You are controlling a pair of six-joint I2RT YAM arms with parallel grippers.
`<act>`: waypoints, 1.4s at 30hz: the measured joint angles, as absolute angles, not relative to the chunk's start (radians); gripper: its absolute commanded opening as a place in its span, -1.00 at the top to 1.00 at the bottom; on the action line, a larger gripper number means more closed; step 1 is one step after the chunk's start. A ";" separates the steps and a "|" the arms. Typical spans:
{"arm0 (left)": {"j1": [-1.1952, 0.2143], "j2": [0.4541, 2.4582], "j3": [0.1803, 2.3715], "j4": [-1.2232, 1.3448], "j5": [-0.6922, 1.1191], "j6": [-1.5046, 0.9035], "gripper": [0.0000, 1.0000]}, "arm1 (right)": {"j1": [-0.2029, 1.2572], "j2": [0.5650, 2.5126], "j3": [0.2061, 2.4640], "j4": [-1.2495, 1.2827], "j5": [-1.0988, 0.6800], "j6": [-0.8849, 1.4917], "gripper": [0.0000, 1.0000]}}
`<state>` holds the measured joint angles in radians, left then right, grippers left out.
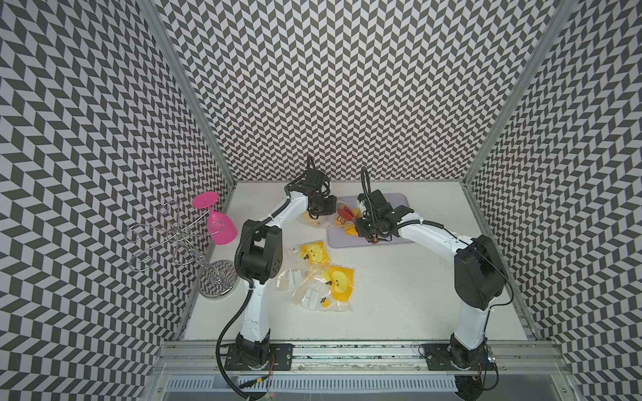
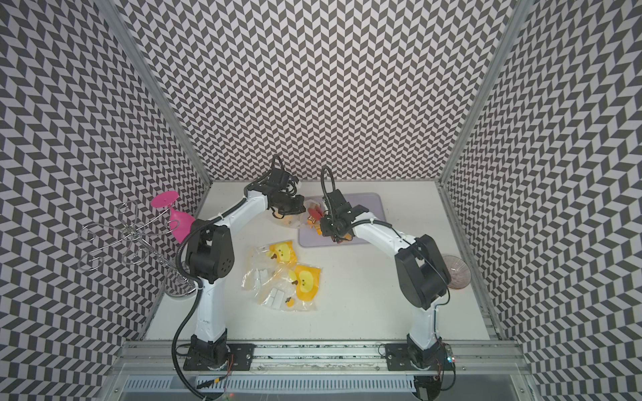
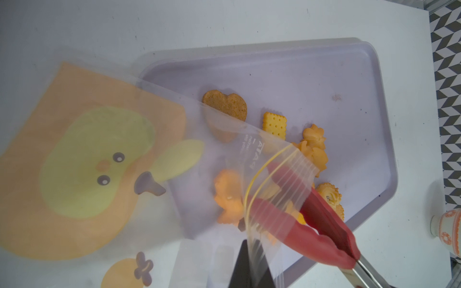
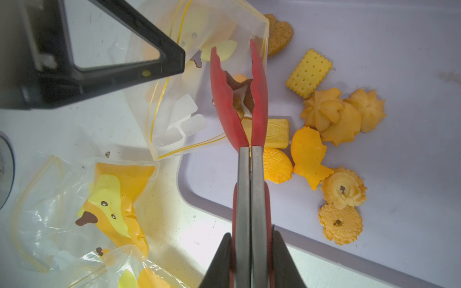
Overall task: Put the cookies into a resealable bag to prevent moisture
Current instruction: Place the cookie in the ziploc bag.
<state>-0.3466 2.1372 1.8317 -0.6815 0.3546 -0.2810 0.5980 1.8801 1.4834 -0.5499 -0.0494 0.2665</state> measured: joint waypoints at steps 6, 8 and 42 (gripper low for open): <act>-0.347 2.137 1.832 -0.681 0.358 -0.281 1.00 | 0.593 1.880 1.498 -0.532 -0.135 0.311 0.76; -0.345 2.137 1.832 -0.681 0.359 -0.281 1.00 | 0.590 1.880 1.498 -0.530 -0.152 0.327 0.73; -0.339 2.137 1.832 -0.677 0.361 -0.281 1.00 | 0.566 1.625 1.315 -0.440 -0.181 0.343 0.18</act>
<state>-0.3393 2.1372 1.8317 -0.6769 0.3607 -0.2813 0.5659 1.6253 1.3151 -0.4404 -0.1810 0.3431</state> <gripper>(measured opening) 0.047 0.410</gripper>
